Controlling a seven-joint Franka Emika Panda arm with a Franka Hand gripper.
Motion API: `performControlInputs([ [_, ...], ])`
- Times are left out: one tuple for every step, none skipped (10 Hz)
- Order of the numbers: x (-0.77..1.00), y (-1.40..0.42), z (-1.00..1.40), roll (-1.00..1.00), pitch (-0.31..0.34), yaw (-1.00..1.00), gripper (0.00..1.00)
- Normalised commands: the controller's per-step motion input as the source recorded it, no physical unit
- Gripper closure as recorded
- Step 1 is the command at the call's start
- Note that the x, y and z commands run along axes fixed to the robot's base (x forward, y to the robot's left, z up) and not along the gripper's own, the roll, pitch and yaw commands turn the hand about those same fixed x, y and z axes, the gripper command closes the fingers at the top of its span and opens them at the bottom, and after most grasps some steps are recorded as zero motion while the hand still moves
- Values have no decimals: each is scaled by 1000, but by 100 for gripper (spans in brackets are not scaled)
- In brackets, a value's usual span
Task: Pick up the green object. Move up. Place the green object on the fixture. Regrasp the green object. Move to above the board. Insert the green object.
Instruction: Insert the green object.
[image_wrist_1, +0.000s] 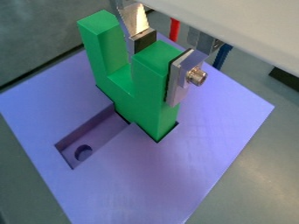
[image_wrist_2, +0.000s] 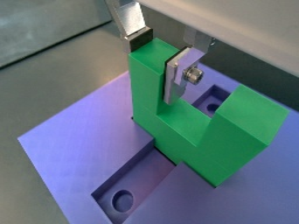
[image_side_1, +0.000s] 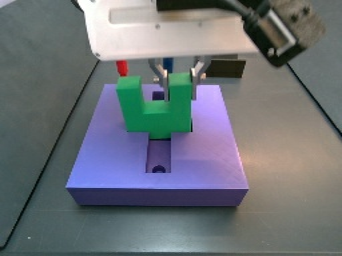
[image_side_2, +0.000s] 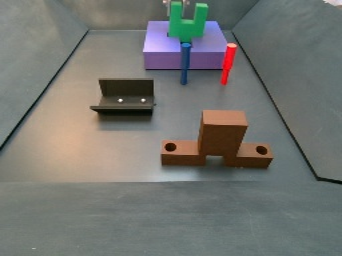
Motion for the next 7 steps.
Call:
performControlInputs([
  [49, 0, -586, 204, 0, 0, 100],
  [66, -31, -626, 250, 1, 0, 100],
  [74, -91, -660, 290, 11, 0, 100],
  [80, -100, -649, 271, 0, 0, 100],
  [71, -63, -591, 231, 0, 0, 100],
  [34, -103, -154, 106, 44, 0, 100],
  [0, 0, 0, 0, 0, 0, 100],
])
